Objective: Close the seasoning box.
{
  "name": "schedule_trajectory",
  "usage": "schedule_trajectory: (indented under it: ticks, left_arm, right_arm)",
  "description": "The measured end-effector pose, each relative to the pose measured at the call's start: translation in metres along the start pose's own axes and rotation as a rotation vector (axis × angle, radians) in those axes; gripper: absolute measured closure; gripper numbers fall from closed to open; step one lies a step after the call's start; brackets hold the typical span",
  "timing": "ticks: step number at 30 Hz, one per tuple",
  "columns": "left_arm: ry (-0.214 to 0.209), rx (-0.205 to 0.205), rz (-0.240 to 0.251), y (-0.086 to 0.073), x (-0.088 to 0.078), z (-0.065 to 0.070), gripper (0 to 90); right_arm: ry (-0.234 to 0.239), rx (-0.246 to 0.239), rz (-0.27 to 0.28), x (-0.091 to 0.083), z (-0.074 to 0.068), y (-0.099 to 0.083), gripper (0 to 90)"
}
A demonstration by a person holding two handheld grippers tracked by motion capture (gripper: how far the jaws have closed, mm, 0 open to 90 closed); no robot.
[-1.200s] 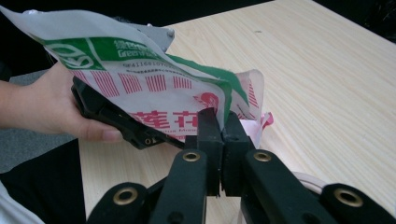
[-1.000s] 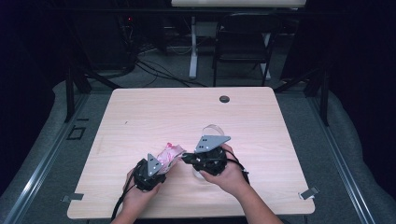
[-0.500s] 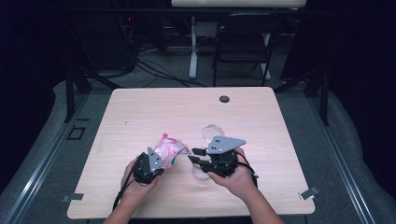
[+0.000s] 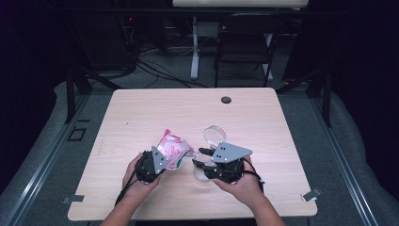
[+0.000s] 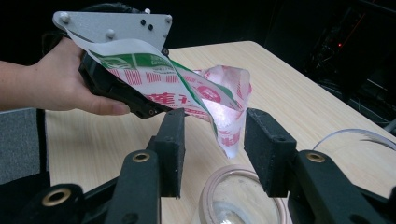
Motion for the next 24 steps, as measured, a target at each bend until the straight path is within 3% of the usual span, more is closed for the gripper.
schedule_trajectory:
  ticks: [9, 16, 24]
  left_arm:
    - [-0.041, 0.03, 0.008, 0.004, -0.001, 0.014, 59.0]
    - [-0.045, 0.051, 0.007, 0.003, -0.002, 0.019, 59.0]
    - [-0.021, 0.063, 0.012, 0.004, -0.005, 0.016, 59.0]
  right_arm:
    - [-0.005, -0.027, 0.005, -0.001, -0.002, 0.001, 55.5]
    - [0.028, -0.072, -0.012, 0.004, -0.009, 0.002, 55.2]
    - [0.057, -0.091, -0.057, 0.009, -0.013, -0.001, 73.7]
Point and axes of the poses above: each handheld gripper's, and its own axes: x roughly forward along the jaws, y roughly out of its top, z roughly to its right, the point moved 6 cm from there along x, roughly forward along the jaws, and after that the axes turned 5 degrees about x, right-handed, at the moved point
